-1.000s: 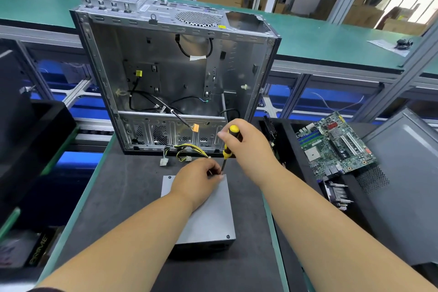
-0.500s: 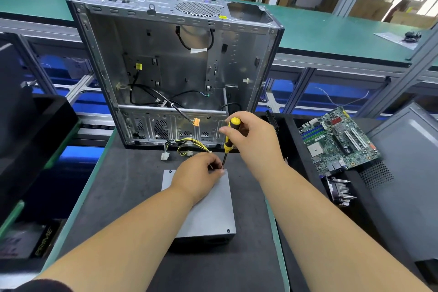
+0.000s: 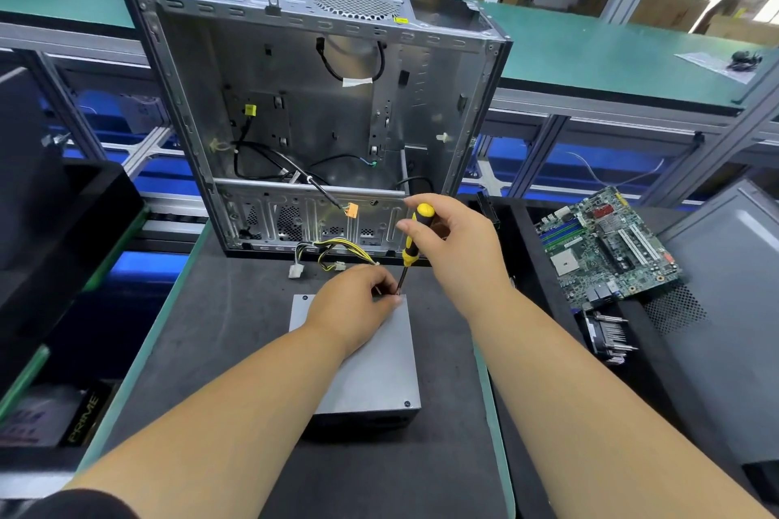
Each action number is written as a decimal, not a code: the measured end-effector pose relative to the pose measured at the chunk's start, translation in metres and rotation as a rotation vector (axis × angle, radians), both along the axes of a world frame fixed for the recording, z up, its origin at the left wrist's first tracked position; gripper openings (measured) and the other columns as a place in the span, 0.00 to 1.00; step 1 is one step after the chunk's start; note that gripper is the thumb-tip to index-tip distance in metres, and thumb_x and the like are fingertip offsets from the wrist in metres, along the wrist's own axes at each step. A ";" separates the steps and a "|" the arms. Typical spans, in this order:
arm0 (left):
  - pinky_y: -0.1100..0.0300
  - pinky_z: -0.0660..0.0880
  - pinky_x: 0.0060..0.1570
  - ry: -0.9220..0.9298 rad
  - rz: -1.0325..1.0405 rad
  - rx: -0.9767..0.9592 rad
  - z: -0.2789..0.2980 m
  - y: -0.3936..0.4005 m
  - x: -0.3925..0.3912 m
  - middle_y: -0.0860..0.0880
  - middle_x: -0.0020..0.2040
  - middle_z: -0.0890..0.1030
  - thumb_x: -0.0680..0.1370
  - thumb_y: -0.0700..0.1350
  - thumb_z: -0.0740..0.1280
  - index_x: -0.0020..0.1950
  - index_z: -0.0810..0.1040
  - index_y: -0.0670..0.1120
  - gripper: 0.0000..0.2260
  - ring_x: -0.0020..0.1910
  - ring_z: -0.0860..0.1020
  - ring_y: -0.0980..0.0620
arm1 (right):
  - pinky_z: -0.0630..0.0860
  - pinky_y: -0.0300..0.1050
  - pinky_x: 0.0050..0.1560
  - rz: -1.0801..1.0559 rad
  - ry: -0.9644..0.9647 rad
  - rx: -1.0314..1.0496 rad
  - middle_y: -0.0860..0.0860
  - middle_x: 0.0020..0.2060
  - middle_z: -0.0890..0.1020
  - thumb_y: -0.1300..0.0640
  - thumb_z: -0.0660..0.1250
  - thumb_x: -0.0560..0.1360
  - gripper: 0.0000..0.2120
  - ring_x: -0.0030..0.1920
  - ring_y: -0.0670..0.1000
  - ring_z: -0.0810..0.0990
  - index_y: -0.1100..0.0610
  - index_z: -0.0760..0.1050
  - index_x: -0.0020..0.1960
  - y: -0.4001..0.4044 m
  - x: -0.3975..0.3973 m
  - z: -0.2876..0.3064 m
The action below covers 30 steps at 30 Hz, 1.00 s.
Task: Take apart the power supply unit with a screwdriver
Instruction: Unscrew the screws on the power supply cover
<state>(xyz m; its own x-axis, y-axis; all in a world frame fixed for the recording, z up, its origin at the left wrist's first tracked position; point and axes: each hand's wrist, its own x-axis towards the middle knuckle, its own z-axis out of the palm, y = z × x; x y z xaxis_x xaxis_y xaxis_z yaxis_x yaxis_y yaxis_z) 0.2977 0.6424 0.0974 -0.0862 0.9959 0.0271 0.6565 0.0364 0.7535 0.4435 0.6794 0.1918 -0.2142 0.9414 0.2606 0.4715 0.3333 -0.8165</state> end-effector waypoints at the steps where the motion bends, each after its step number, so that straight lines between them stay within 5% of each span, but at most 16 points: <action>1: 0.58 0.75 0.45 0.001 0.001 0.002 0.000 0.000 0.000 0.56 0.44 0.78 0.75 0.52 0.71 0.41 0.76 0.56 0.05 0.45 0.76 0.57 | 0.79 0.43 0.49 0.014 0.004 -0.012 0.44 0.42 0.82 0.50 0.72 0.75 0.11 0.44 0.46 0.80 0.42 0.80 0.56 0.000 0.000 0.000; 6: 0.57 0.75 0.47 0.005 -0.001 0.000 -0.001 0.000 0.000 0.56 0.44 0.78 0.75 0.52 0.71 0.41 0.76 0.56 0.05 0.45 0.76 0.57 | 0.75 0.30 0.43 0.111 0.007 -0.031 0.46 0.45 0.82 0.53 0.72 0.76 0.14 0.44 0.42 0.80 0.43 0.80 0.61 0.004 0.000 0.004; 12: 0.58 0.75 0.48 0.032 -0.008 -0.002 0.000 0.000 -0.001 0.57 0.45 0.78 0.74 0.53 0.70 0.42 0.76 0.57 0.04 0.46 0.76 0.58 | 0.78 0.34 0.50 0.229 -0.009 -0.080 0.45 0.47 0.83 0.56 0.72 0.77 0.17 0.46 0.43 0.82 0.44 0.79 0.64 0.009 0.003 0.009; 16: 0.58 0.75 0.47 0.052 -0.023 -0.006 0.000 -0.001 -0.002 0.58 0.46 0.78 0.73 0.54 0.70 0.43 0.76 0.57 0.04 0.46 0.76 0.58 | 0.79 0.50 0.58 0.311 -0.088 -0.086 0.45 0.50 0.83 0.58 0.71 0.77 0.18 0.52 0.47 0.83 0.47 0.79 0.65 0.015 0.004 0.016; 22: 0.58 0.76 0.50 0.034 -0.022 -0.008 -0.001 0.001 -0.002 0.58 0.45 0.78 0.73 0.53 0.71 0.43 0.76 0.57 0.04 0.46 0.76 0.58 | 0.79 0.43 0.57 0.304 -0.087 -0.111 0.43 0.45 0.85 0.57 0.65 0.81 0.14 0.50 0.41 0.82 0.45 0.76 0.64 0.024 0.012 0.010; 27: 0.57 0.76 0.51 0.035 -0.025 -0.009 -0.002 0.001 -0.002 0.57 0.46 0.79 0.73 0.53 0.71 0.43 0.76 0.57 0.05 0.47 0.76 0.57 | 0.74 0.55 0.53 0.251 0.294 -0.277 0.48 0.34 0.77 0.52 0.58 0.78 0.05 0.42 0.53 0.78 0.46 0.71 0.48 0.013 -0.011 -0.015; 30: 0.56 0.76 0.51 0.049 -0.031 -0.008 -0.001 0.001 -0.002 0.57 0.45 0.78 0.73 0.52 0.71 0.41 0.75 0.57 0.05 0.47 0.76 0.56 | 0.68 0.48 0.43 0.228 0.549 -0.398 0.47 0.29 0.69 0.50 0.57 0.74 0.07 0.32 0.49 0.67 0.49 0.71 0.40 0.009 -0.028 -0.019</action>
